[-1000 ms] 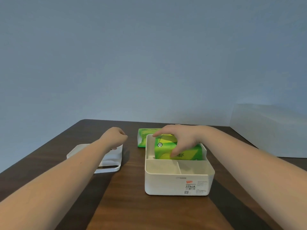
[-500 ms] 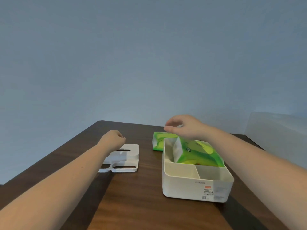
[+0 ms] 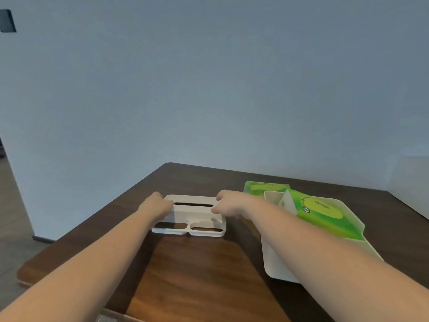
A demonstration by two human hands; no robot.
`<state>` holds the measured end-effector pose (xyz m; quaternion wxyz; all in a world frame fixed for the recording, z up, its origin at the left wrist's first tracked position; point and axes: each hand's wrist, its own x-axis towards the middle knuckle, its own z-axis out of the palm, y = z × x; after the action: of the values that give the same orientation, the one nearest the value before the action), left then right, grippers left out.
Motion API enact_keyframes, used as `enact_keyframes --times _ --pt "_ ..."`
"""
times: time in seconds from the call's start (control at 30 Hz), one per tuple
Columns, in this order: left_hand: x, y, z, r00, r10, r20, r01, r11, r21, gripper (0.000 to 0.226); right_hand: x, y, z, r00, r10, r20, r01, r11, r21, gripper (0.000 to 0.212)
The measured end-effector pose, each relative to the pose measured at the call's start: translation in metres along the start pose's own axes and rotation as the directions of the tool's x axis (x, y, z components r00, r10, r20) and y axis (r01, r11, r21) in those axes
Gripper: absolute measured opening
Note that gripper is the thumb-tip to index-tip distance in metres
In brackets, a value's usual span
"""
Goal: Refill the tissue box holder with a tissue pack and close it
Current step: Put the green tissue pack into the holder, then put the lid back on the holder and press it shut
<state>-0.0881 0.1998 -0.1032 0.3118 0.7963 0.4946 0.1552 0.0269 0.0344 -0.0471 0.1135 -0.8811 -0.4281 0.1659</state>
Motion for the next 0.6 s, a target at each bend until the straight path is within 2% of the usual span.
enact_keyframes --times 0.17,0.3,0.43,0.5,0.6 --pt "0.002 0.002 0.007 1.000 -0.007 -0.008 0.006 0.999 -0.054 0.043 0.016 0.004 0.012 0.993 0.113 0.037 -0.119 0.972 0.203 0.054" --pt "-0.003 0.011 0.007 0.995 0.000 -0.098 -0.006 0.998 -0.059 0.028 0.020 0.009 0.005 0.985 0.165 -0.040 -0.141 0.925 0.352 0.046" --pt "-0.014 0.028 -0.001 0.981 0.045 -0.188 -0.070 0.989 -0.128 0.009 0.014 0.018 -0.016 0.976 0.175 -0.127 -0.098 0.882 0.461 0.042" --pt "-0.019 0.040 -0.006 0.976 0.088 -0.198 -0.114 0.986 -0.121 0.012 0.007 0.026 -0.033 0.970 0.180 -0.162 -0.082 0.875 0.478 0.035" --pt "-0.032 0.063 -0.010 0.972 0.145 -0.183 -0.172 0.975 -0.141 0.010 -0.005 0.044 -0.059 0.954 0.200 -0.222 -0.069 0.870 0.488 0.014"
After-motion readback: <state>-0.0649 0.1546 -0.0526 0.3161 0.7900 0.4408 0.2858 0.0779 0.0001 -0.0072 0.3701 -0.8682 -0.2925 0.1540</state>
